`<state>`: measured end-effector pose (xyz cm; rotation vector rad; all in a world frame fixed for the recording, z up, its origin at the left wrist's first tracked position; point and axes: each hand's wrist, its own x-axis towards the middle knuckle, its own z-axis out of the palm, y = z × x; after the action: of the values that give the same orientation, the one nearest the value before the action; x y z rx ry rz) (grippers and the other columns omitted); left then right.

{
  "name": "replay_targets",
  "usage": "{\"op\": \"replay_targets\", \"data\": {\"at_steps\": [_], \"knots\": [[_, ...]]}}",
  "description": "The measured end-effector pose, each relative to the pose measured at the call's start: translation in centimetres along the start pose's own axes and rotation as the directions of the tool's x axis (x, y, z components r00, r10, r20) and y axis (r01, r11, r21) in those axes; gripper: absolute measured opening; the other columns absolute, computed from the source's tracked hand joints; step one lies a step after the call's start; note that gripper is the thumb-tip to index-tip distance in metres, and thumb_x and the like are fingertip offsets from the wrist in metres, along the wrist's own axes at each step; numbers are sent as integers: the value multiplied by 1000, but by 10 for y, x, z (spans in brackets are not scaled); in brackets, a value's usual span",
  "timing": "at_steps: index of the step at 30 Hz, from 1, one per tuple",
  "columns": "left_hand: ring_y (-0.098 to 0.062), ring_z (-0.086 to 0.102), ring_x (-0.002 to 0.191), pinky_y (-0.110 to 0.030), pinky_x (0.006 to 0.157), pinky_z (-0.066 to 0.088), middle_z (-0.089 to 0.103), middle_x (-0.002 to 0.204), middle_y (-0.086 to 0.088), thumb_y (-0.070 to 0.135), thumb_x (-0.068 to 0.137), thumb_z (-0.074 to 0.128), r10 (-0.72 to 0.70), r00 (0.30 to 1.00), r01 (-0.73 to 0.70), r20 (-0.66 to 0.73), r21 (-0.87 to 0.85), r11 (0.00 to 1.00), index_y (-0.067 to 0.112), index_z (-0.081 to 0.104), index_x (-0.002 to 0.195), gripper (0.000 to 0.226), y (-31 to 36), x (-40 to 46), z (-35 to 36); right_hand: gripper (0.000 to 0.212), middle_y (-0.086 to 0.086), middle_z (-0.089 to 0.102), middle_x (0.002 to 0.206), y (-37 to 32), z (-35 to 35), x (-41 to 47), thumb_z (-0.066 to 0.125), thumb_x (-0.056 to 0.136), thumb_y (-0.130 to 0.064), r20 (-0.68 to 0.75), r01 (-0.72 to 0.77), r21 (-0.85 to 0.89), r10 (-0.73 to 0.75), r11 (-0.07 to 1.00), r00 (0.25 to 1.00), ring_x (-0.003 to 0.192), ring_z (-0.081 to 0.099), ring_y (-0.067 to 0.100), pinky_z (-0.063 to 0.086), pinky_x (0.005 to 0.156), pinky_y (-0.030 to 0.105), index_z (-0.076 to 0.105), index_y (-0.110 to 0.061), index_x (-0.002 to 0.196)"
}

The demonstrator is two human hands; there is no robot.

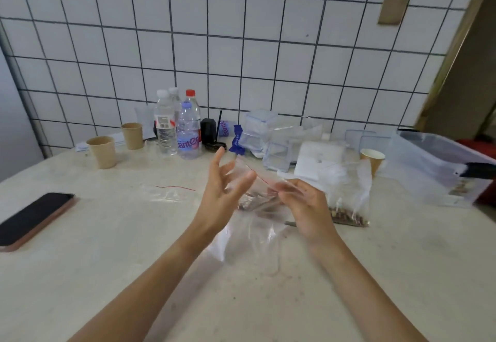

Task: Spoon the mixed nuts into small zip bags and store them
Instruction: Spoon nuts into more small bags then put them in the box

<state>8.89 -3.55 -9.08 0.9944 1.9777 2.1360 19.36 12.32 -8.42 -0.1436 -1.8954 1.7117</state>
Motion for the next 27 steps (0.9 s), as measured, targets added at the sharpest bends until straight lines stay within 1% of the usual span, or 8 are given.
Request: {"op": "replay_targets", "data": {"at_steps": [2,4,11,13,15,19,24,27], "knots": [[-5,68,104,-20,89,51,72,109,5,70,85,61,65,996,-65,-59,-5,998,25,58,135,67,-7,5,8,18,0,80,92,4,-2,6,62,97,5,31,62,-58,-61,996,998,84,76,8,55,69,12,75,-7,96],[-7,70,95,-16,81,50,75,101,4,68,88,60,99,989,-104,-108,-38,994,22,70,112,53,-12,3,17,12,-1,79,98,12,-2,6,68,96,-4,48,120,-169,-113,978,992,94,74,10,54,77,15,76,-12,100],[-9,73,87,-19,73,53,78,91,8,28,95,75,54,988,-37,-142,123,992,25,74,98,5,-27,-3,22,61,-13,65,134,29,2,-4,87,82,-29,276,48,-190,6,981,961,125,62,6,50,101,23,57,-35,135],[-11,73,88,-25,76,55,78,91,8,19,97,72,73,988,-47,-139,180,983,23,74,99,4,-29,-5,20,46,-10,68,130,31,3,-4,80,89,-35,238,-7,-122,36,992,971,124,63,10,50,106,34,62,-31,131],[-11,73,89,-25,77,55,78,92,9,15,98,70,80,984,-48,-158,196,979,23,74,99,8,-27,-5,18,16,-7,75,114,30,4,-4,66,100,-20,124,8,-86,2,996,992,113,68,9,53,99,34,72,-23,114],[-3,70,93,-19,81,53,75,96,19,13,98,69,146,968,-74,-206,320,944,28,72,100,15,-20,-7,9,29,-7,77,90,32,-1,-5,55,97,2,-52,72,-215,-85,974,995,89,73,14,55,69,32,75,-19,91],[-6,65,81,-15,68,50,66,86,12,27,87,82,293,911,-131,-290,470,873,26,62,90,20,-11,-8,-10,11,-7,69,82,30,-13,-2,76,91,-17,-311,156,-387,-288,909,905,75,65,9,51,70,22,66,-18,87],[-12,68,65,-24,58,56,68,71,5,30,82,87,150,946,-46,-288,337,940,23,64,80,24,-8,-8,-10,26,5,64,62,25,-16,-4,82,87,-23,-356,34,-143,-83,989,931,54,59,17,51,56,28,61,-11,77]]}}
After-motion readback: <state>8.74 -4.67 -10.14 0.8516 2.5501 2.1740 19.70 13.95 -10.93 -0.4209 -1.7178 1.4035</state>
